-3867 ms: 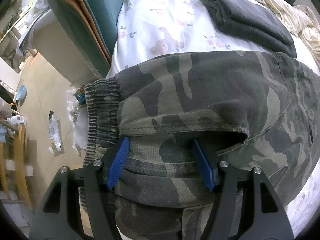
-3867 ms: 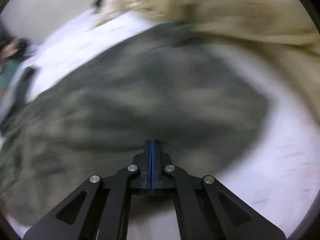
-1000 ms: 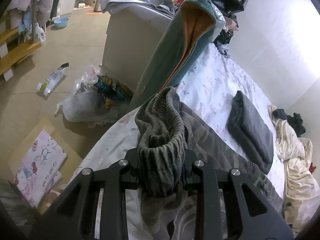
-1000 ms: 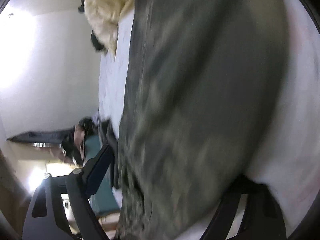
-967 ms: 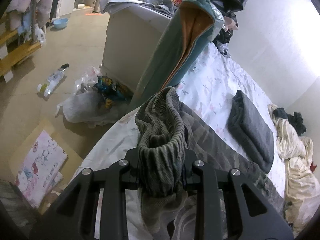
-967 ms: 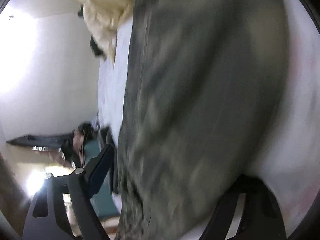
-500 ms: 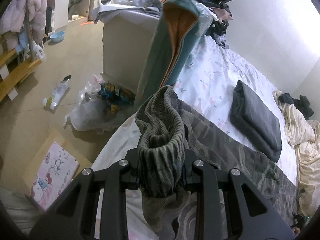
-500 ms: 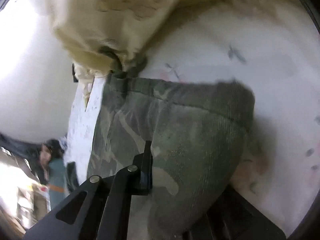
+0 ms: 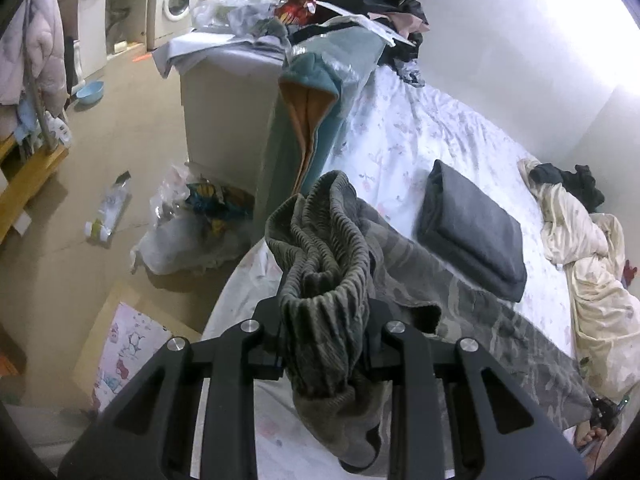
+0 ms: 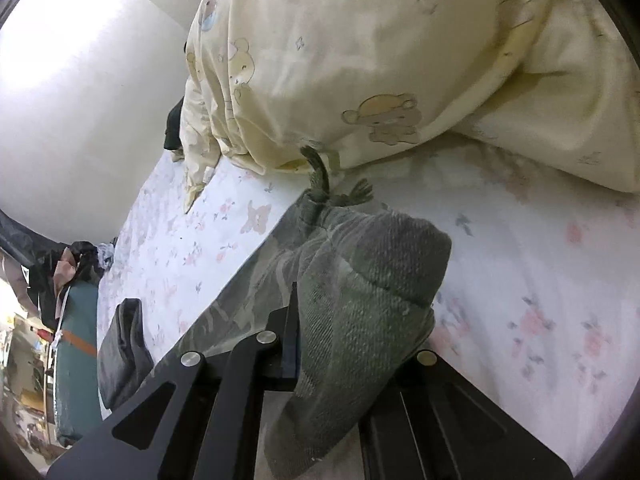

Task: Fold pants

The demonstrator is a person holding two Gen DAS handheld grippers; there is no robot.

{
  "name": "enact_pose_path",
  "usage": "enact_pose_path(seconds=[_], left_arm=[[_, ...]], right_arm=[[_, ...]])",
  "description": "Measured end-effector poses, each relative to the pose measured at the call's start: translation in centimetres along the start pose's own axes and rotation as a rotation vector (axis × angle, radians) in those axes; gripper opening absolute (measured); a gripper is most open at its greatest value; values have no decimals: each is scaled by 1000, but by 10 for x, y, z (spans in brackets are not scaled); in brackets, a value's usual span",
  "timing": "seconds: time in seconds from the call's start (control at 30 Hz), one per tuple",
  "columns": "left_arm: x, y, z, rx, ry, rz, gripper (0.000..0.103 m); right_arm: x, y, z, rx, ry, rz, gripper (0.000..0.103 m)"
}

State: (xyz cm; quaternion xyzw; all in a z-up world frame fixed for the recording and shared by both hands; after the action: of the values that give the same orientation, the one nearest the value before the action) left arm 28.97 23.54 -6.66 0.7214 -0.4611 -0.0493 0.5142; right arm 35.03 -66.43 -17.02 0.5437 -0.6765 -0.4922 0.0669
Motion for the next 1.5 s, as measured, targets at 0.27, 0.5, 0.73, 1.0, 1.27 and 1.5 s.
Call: enact_pose_path(seconds=[0.27, 0.5, 0.73, 1.0, 1.27, 1.5], left_arm=[[-79, 64, 3, -131, 13, -8, 22], [-137, 62, 38, -188, -3, -105, 23], [-148, 41, 58, -230, -36, -190, 23], [-134, 52, 59, -182, -54, -179, 24], [-111, 58, 70, -142, -213, -184, 24], [-99, 54, 80, -170, -274, -156, 23]], right_arm=[[19, 67, 68, -248, -73, 128, 1], [56, 70, 148, -497, -61, 287, 2], [83, 68, 153, -584, 198, 750, 63], [-64, 92, 126, -302, 395, 446, 63], [-347, 61, 329, -523, 485, -397, 21], [-486, 49, 538, -792, 628, -658, 14]])
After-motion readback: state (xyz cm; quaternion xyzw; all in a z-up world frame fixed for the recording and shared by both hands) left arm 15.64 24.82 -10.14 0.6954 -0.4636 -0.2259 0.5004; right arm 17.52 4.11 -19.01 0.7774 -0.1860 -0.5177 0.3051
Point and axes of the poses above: each gripper's, at about its wrist camera, not at the fingertips, and y roughly against the way its jaws point, x to its right, z to its underside, the point moved 8 cm from there along -y, roughly the way its jaws point, and after that the axes turned 13 degrees about y, right-handed, at the moved point
